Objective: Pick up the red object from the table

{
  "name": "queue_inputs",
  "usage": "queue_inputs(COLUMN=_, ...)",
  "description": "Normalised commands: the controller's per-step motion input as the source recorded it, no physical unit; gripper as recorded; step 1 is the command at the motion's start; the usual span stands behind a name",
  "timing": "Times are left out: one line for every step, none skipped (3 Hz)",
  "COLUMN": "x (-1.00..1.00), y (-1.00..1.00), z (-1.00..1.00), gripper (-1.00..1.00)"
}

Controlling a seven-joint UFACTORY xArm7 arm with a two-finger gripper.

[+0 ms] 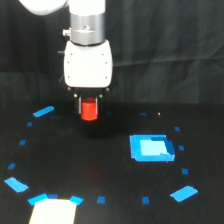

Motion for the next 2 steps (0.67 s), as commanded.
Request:
queue_inputs(x=-0.37, y=-1.0, z=1.0, gripper=-0.51)
queue_inputs(x=-0.28, y=-1.0, z=1.0, gripper=-0.71)
